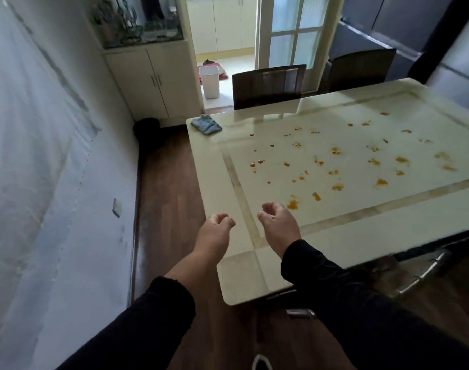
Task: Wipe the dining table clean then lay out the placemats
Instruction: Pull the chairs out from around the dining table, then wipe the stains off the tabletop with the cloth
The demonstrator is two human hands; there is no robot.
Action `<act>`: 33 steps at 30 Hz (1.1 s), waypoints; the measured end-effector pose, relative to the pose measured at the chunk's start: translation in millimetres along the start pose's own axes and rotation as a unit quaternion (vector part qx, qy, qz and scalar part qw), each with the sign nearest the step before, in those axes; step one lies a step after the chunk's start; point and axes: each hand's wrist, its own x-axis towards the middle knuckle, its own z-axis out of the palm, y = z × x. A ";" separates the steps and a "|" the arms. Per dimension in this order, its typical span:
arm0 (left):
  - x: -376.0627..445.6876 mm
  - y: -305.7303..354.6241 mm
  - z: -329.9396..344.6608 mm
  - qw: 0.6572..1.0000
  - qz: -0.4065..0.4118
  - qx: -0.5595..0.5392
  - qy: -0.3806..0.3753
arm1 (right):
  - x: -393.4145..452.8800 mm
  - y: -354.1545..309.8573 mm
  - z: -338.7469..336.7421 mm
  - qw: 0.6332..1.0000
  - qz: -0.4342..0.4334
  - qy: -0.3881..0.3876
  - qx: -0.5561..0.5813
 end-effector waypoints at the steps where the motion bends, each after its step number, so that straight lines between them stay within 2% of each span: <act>1: 5.3 1.5 -3.3 1.000 0.000 -0.002 0.006 | 7.1 -2.6 3.9 1.000 0.002 0.005 -0.003; 6: 34.8 12.9 -32.2 0.999 0.010 0.010 0.030 | 42.8 -28.6 28.8 0.999 0.013 0.023 -0.020; 11: 80.5 28.7 -54.9 0.999 0.008 0.039 0.020 | 77.8 -46.1 60.2 0.999 0.025 0.026 -0.018; 19: 188.0 45.1 -97.5 0.984 0.051 0.151 -0.079 | 147.2 -62.8 119.6 0.985 0.116 0.128 0.006; 25: 272.5 61.1 -142.4 0.963 0.085 0.232 -0.109 | 189.3 -87.6 173.0 0.971 0.167 0.169 0.040; 33: 354.7 84.2 -112.6 0.946 0.094 0.251 -0.182 | 249.8 -99.7 181.2 0.965 0.180 0.186 0.049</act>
